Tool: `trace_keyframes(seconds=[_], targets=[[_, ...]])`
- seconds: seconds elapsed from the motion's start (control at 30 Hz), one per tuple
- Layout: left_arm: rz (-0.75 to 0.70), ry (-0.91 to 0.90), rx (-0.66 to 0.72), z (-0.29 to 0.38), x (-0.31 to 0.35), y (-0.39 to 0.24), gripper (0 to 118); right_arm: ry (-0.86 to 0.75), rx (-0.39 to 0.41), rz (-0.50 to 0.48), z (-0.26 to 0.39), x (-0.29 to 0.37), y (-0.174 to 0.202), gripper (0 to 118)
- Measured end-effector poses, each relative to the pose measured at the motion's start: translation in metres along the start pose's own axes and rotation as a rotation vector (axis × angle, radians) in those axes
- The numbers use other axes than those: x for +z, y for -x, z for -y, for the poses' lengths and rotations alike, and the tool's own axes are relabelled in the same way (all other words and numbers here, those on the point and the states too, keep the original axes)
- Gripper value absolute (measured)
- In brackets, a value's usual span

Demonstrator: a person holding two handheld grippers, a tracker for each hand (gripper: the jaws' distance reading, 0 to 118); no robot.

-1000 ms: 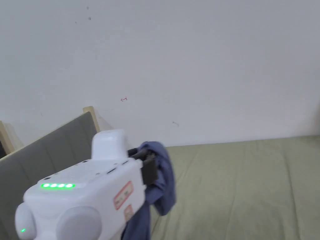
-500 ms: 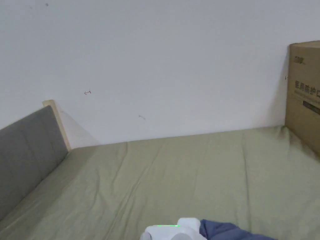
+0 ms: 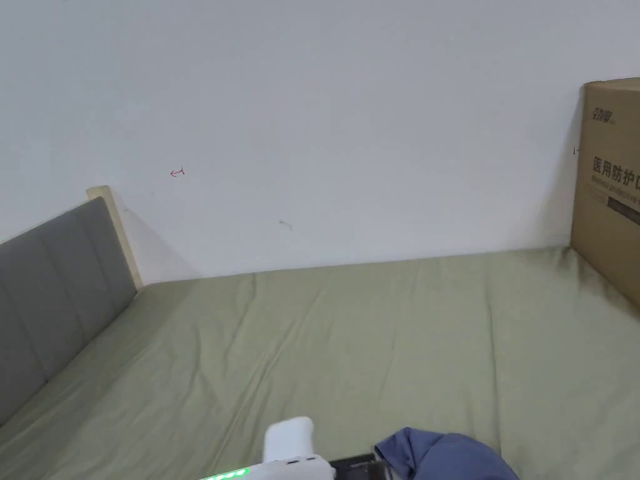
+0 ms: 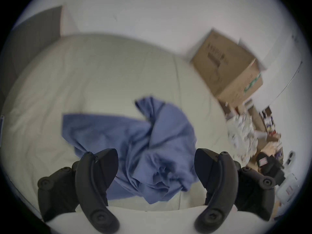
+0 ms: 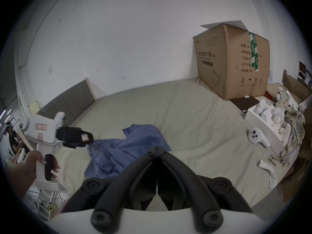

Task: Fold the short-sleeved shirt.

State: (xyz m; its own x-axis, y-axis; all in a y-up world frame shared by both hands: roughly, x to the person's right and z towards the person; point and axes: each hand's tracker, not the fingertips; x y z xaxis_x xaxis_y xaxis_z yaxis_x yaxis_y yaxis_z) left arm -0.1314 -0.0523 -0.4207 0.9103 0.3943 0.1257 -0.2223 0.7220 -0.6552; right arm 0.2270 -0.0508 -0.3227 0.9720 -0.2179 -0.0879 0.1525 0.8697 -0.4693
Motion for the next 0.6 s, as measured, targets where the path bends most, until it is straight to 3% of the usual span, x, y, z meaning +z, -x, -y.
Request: trace_keyframes(seconds=[0.1,0.13,0.2,0.33,0.6], targets=[[-0.081,-0.295,-0.103,0.016,0.057,-0.004,77,-0.101,0.033,-0.008,-0.005,0.008,0.014,0],[-0.130,-0.384,-0.159,0.026,0.069,-0.007,55,-0.143,0.056,0.007,-0.005,0.011,0.019,0],[-0.265,-0.474,-0.272,0.043,0.084,-0.013,0,-0.229,0.088,0.036,-0.001,0.016,0.028,0],[-0.368,-0.595,-0.285,0.075,0.107,-0.018,0,-0.354,0.078,0.106,0.009,0.024,0.040,0],[-0.336,-0.553,-0.233,0.062,0.114,-0.010,0,-0.290,0.050,0.095,0.000,0.020,0.041,0]])
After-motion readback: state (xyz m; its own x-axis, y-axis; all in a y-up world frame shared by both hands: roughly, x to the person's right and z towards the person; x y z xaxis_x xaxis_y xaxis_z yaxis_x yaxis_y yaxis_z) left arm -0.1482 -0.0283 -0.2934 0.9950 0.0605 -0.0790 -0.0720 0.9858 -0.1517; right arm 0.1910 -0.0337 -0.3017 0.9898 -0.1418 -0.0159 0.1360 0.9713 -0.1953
